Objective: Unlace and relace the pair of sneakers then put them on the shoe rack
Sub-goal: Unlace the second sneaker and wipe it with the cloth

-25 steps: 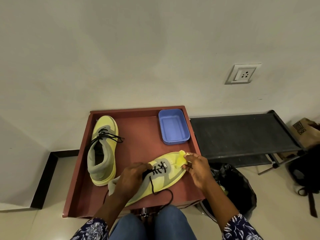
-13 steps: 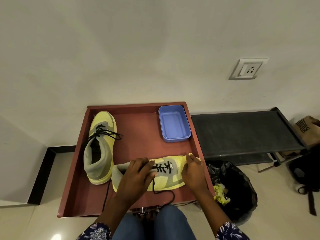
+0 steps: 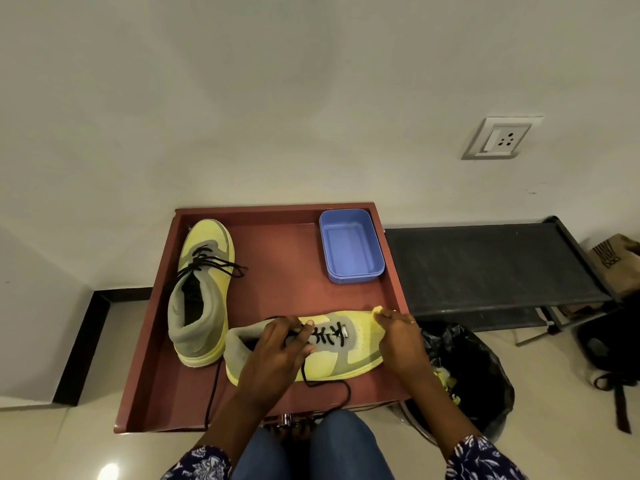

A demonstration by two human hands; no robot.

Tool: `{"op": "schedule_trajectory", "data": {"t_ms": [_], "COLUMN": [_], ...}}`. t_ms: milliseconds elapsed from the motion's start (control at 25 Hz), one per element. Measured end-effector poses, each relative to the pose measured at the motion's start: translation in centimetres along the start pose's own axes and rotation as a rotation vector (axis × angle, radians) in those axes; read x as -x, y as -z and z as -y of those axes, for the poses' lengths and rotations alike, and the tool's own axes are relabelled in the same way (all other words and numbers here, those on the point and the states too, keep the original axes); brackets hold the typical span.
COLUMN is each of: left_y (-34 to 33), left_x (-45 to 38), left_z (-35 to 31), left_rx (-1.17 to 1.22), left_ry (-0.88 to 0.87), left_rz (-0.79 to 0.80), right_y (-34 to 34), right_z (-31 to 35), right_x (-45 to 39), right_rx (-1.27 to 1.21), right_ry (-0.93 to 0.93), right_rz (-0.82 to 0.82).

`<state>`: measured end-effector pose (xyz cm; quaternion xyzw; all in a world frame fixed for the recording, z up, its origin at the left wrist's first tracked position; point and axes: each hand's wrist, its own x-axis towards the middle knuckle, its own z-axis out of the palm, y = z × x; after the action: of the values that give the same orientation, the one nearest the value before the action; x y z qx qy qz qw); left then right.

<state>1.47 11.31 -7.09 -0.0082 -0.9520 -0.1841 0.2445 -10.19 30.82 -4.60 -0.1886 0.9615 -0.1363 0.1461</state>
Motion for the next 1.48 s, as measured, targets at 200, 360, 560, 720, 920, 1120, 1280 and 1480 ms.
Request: {"op": "schedule_trajectory", "data": {"t_ms": [200,360,560,720,920,1120,1280,1480], "left_y": [0.3,0.2,0.2,0.2,0.5,0.8,0.8,0.8], "left_x": [-0.3,-0.4,-0.2,-0.2,-0.3,-0.2,-0.3,-0.3], "left_z": [-0.3,-0.3,-0.3,-0.4,-0.7,-0.4,-0.4,-0.4], "left_rx": [-0.063,-0.087,-0.056,-0.045,-0.019,0.048,0.028,0.004], "left_ry": [-0.028,-0.036,-0.028,-0.006,0.022,0.024,0.033,0.039], "left_rz": [-0.01,-0.013,-0.006,-0.005,0.013,0.02,0.029,0.031], "right_y": [1.3,1.1,1.4,2.5,2.8,1.7,1.9,1.1], "right_z": [3.6,4.8,5.7,2.6,-0.4,4.1,6.7,0.7], "right_x": [-1.8,-3.7,-3.2,-3.4,-3.6,-3.1,-2.9,-1.4], "right_rx": [0.083,0.02,-0.084,-0.066,-0.007,0.002,0.004,-0.062], "right_ry": [-0.14,-0.071,0.296,0.318,0.135,0.218,0.383,0.222], "right_rz": [0.028,0.119,0.207,0.247,0.197,0.143,0.187,0.014]}}
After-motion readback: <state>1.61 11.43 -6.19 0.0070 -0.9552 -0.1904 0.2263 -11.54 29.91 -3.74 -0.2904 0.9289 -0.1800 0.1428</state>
